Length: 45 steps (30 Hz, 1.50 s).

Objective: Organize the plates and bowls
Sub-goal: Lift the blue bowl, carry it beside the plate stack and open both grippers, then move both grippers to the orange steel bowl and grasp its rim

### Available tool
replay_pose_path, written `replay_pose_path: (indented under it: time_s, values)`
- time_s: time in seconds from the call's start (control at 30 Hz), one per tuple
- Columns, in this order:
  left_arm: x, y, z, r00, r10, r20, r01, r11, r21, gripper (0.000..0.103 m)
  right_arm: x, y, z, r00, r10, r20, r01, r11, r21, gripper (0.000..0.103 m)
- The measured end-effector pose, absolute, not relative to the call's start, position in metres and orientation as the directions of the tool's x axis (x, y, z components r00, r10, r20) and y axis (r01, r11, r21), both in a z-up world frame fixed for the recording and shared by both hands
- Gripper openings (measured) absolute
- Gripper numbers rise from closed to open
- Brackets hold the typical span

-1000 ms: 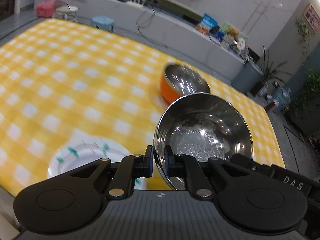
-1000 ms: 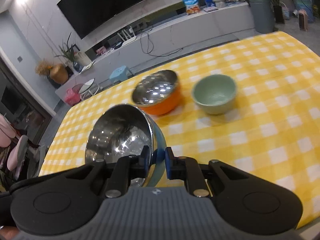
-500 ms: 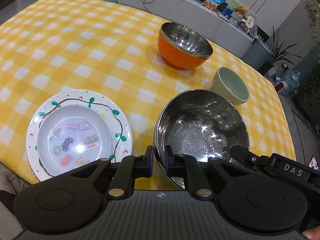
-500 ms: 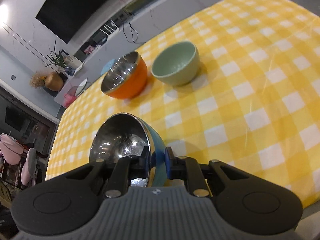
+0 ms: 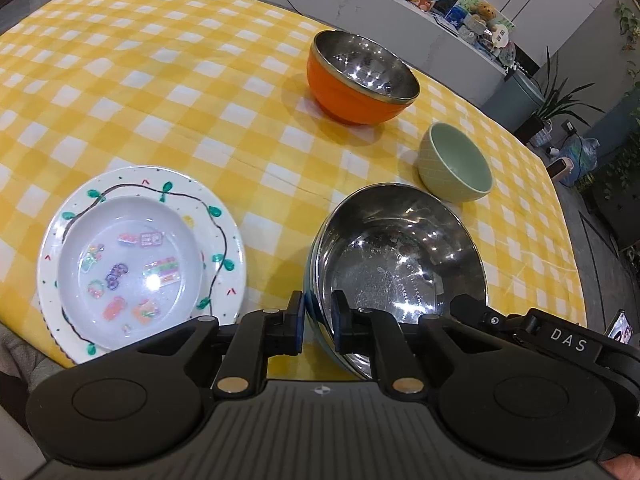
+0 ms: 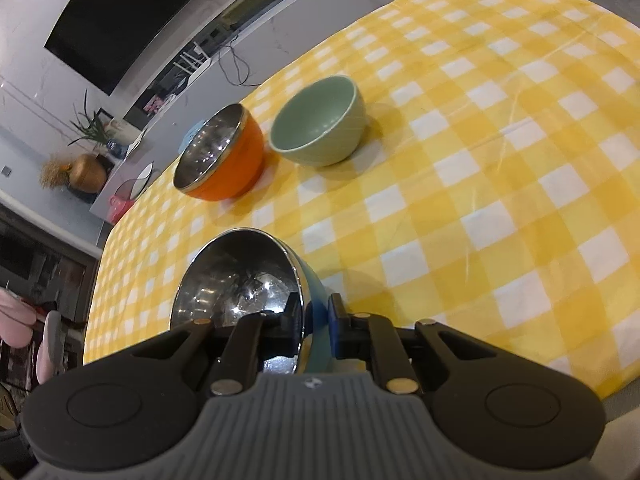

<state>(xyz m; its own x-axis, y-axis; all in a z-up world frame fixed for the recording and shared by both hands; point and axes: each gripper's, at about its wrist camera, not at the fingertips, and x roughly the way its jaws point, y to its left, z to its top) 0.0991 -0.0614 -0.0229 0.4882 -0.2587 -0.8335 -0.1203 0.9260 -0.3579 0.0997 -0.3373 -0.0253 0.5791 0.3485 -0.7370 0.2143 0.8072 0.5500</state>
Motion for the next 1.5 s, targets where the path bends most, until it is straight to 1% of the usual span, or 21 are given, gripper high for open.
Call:
replay_pose_path:
  time_s: [0.37, 0.5, 0.6, 0.63, 0.67, 0.7, 0.77, 0.83, 0.87, 1.0, 1.1, 1.2, 1.27, 1.37, 1.5]
  values:
    - [0.097, -0.063, -0.021, 0.52, -0.272, -0.81, -0.08, 0.928, -0.364, 0.018, 0.101, -0.335, -0.025, 0.581, 0.327, -0.745, 0.215, 0.822, 0.528, 0.012]
    - [0.094, -0.062, -0.018, 0.54, -0.275, -0.795, -0.063, 0.929, -0.365, 0.019, 0.102, -0.335, -0.025, 0.585, 0.333, -0.74, 0.216, 0.815, 0.537, 0.015]
    - [0.094, -0.06, -0.015, 0.553, -0.293, -0.78, -0.051, 0.922, -0.383, 0.028, 0.102, -0.335, -0.025, 0.588, 0.343, -0.732, 0.207, 0.811, 0.547, 0.018]
    - [0.093, -0.058, -0.013, 0.56, -0.304, -0.77, -0.047, 0.917, -0.396, 0.033, 0.102, -0.334, -0.024, 0.59, 0.343, -0.731, 0.204, 0.813, 0.546, 0.018]
    - [0.093, -0.058, -0.011, 0.568, -0.309, -0.763, -0.042, 0.915, -0.401, 0.036, 0.102, -0.334, -0.024, 0.594, 0.343, -0.728, 0.199, 0.814, 0.545, 0.022]
    - [0.092, -0.057, -0.008, 0.577, -0.306, -0.757, -0.036, 0.917, -0.398, 0.036, 0.101, -0.333, -0.023, 0.602, 0.346, -0.72, 0.19, 0.813, 0.55, 0.029]
    - [0.09, -0.058, -0.002, 0.6, -0.291, -0.745, -0.022, 0.925, -0.379, 0.04, 0.1, -0.333, -0.02, 0.625, 0.348, -0.699, 0.168, 0.814, 0.556, 0.038]
    - [0.089, -0.057, 0.004, 0.622, -0.279, -0.731, -0.007, 0.932, -0.362, 0.044, 0.099, -0.332, -0.016, 0.645, 0.336, -0.686, 0.152, 0.823, 0.547, 0.041]
    - [0.09, -0.057, 0.008, 0.632, -0.278, -0.723, -0.001, 0.933, -0.359, 0.046, 0.099, -0.331, -0.016, 0.654, 0.331, -0.68, 0.145, 0.827, 0.543, 0.044]
    - [0.097, -0.052, 0.018, 0.657, -0.275, -0.702, 0.01, 0.934, -0.357, 0.049, 0.096, -0.337, -0.012, 0.701, 0.322, -0.636, 0.135, 0.816, 0.562, 0.049]
    - [0.106, -0.048, 0.028, 0.672, -0.277, -0.687, 0.03, 0.937, -0.349, 0.05, 0.096, -0.348, -0.007, 0.732, 0.31, -0.607, 0.155, 0.791, 0.591, 0.049]
    - [0.117, -0.041, 0.039, 0.688, -0.307, -0.657, 0.085, 0.934, -0.348, 0.05, 0.103, -0.351, 0.001, 0.753, 0.266, -0.601, 0.177, 0.799, 0.575, 0.049]
    - [0.127, -0.032, 0.043, 0.693, -0.345, -0.632, 0.108, 0.918, -0.382, 0.05, 0.111, -0.348, 0.005, 0.76, 0.25, -0.601, 0.17, 0.815, 0.554, 0.049]
    - [0.146, -0.018, 0.04, 0.691, -0.382, -0.614, 0.101, 0.892, -0.441, 0.049, 0.128, -0.342, 0.009, 0.757, 0.23, -0.612, 0.159, 0.843, 0.513, 0.049]
    - [0.174, -0.007, 0.028, 0.679, -0.383, -0.626, 0.072, 0.883, -0.463, 0.049, 0.155, -0.333, 0.013, 0.759, 0.207, -0.618, 0.149, 0.868, 0.474, 0.049]
